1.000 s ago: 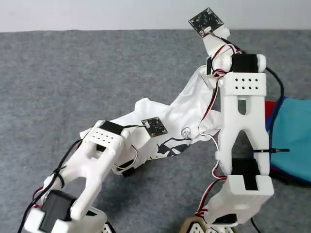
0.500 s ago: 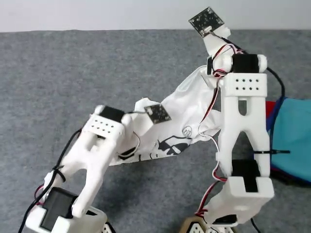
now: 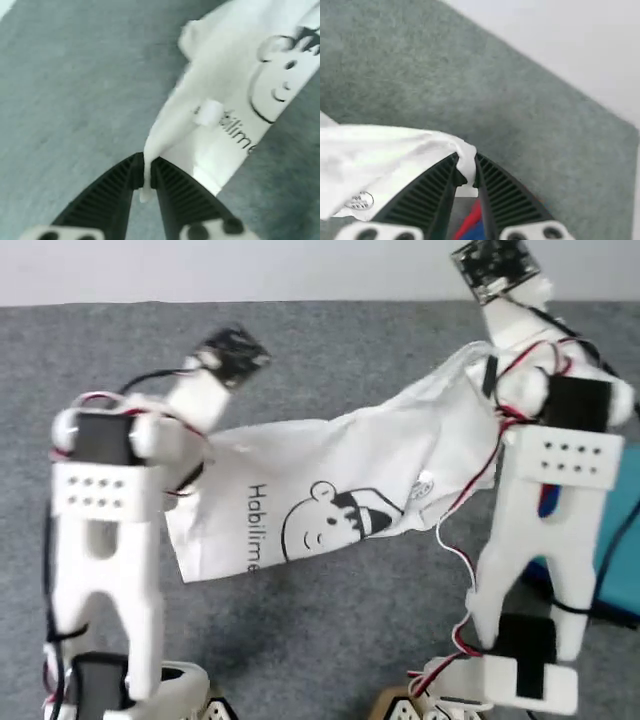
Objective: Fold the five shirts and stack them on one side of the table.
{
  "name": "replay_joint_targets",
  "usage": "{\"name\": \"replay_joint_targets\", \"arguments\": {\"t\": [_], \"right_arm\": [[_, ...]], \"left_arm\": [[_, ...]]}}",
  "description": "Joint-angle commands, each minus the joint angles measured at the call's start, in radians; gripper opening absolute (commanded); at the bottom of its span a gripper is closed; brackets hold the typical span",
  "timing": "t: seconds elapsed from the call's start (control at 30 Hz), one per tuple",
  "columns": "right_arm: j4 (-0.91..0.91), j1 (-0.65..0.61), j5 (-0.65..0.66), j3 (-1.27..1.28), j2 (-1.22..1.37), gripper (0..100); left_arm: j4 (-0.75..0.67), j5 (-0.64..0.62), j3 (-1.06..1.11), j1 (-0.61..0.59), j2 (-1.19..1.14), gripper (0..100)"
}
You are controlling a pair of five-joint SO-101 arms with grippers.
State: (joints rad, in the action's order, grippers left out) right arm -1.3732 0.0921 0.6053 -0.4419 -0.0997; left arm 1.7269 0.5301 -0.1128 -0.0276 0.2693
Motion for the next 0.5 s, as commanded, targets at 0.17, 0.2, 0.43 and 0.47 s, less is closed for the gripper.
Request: {"name": "replay_joint_targets", "arguments": {"t": [0.17,0.2,0.43,0.47], "right_arm": [[0.022,-0.005,0.012,-0.008,-0.177,1.0],[0.022,-0.013,0.012,-0.008,-0.189,1.0],[0.101,-0.015,0.012,-0.008,-0.300,1.0],[0.108,-0.015,0.012,-0.008,-0.318,1.0]], "left_arm": [[0.028,0.041,-0.031,-0.178,0.130,1],[0.028,0.041,-0.031,-0.186,0.135,1],[0.025,0.037,-0.117,-0.261,0.143,7],[0.023,0.037,-0.145,-0.273,0.141,8]]}}
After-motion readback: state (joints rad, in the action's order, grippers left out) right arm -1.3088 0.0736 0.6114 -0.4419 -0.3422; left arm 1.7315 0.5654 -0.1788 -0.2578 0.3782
